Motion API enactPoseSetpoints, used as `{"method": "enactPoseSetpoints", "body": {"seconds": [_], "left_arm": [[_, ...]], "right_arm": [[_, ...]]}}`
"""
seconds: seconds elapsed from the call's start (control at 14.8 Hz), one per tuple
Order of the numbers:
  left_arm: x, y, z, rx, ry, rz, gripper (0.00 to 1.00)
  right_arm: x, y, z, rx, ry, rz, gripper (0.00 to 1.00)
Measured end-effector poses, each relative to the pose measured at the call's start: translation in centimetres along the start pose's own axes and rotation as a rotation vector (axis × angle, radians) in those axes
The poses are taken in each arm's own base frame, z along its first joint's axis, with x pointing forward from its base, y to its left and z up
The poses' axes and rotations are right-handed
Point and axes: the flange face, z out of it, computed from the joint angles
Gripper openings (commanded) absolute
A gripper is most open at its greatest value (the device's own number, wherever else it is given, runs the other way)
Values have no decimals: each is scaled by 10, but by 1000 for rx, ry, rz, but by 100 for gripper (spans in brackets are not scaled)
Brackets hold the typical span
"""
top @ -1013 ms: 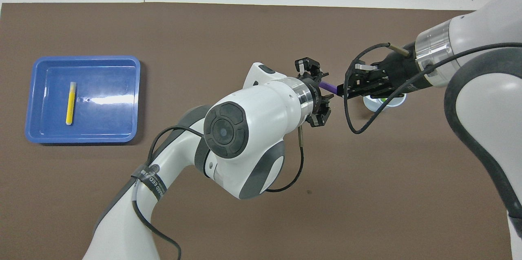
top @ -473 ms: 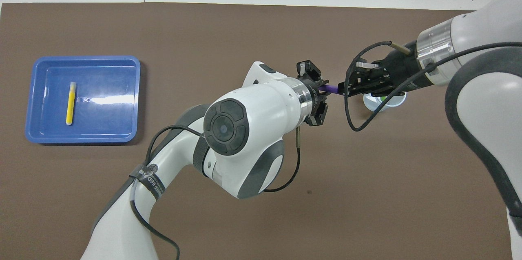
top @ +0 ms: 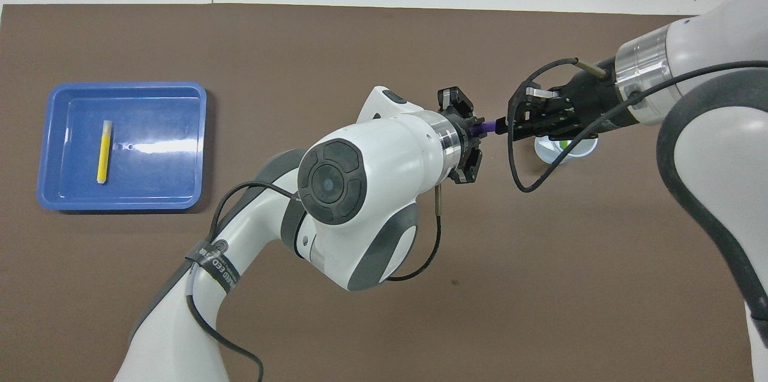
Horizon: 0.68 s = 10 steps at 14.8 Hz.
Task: Right arm passes pens to left for tray arrangement
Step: 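Close the left gripper on the purple pen held by the right gripper, then open the right gripper and withdraw it while the left gripper pulls back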
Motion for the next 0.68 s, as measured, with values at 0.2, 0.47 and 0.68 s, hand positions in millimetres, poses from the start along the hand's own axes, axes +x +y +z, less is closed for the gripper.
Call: {"method": "enactPoseSetpoints", "body": {"seconds": [0.2, 0.47, 0.68], "left_arm": [[-5, 4, -6, -16, -4, 15, 0], [-7, 5, -10, -28, 15, 60, 0], [11, 13, -11, 28, 80, 160, 0]], "right_arm": [[1, 2, 1, -5, 0, 3, 100], [7, 22, -14, -79, 37, -40, 100], [12, 45, -31, -151, 70, -84, 100]]}}
